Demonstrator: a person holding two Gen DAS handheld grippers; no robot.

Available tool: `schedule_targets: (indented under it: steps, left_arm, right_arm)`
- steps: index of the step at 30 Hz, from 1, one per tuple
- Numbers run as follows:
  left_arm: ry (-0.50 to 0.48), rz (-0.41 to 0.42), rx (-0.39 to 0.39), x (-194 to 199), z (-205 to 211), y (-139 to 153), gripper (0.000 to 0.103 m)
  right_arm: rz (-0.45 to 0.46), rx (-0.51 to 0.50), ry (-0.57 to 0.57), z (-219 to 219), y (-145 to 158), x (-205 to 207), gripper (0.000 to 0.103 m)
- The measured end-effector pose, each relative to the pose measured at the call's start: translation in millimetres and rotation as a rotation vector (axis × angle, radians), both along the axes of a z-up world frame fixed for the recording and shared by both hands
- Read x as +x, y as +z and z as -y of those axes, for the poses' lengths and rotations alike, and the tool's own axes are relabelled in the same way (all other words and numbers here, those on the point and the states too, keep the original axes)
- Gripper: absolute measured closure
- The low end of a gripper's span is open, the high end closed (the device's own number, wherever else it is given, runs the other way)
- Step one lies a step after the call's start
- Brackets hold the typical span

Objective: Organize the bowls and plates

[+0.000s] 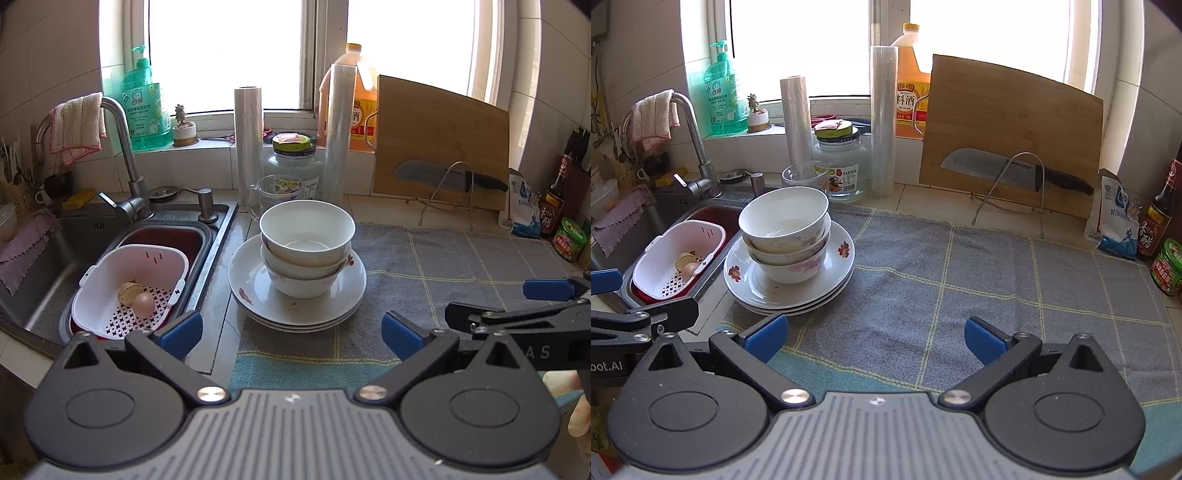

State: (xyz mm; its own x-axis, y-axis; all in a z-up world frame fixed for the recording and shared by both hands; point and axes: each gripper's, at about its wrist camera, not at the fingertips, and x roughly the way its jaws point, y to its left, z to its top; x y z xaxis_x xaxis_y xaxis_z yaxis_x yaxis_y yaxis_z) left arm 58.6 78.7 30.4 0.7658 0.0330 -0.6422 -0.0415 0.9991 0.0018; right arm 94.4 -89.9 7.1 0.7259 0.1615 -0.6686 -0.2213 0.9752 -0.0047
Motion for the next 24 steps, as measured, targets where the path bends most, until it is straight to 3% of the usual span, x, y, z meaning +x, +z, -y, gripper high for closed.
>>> schedule_targets:
  steps: [24]
  left_arm:
    - [0.067,0.04,0.048,-5,18,3,0.001]
  right_arm:
    - [0.021,0.002,-0.054,10,-4,-2,0.0]
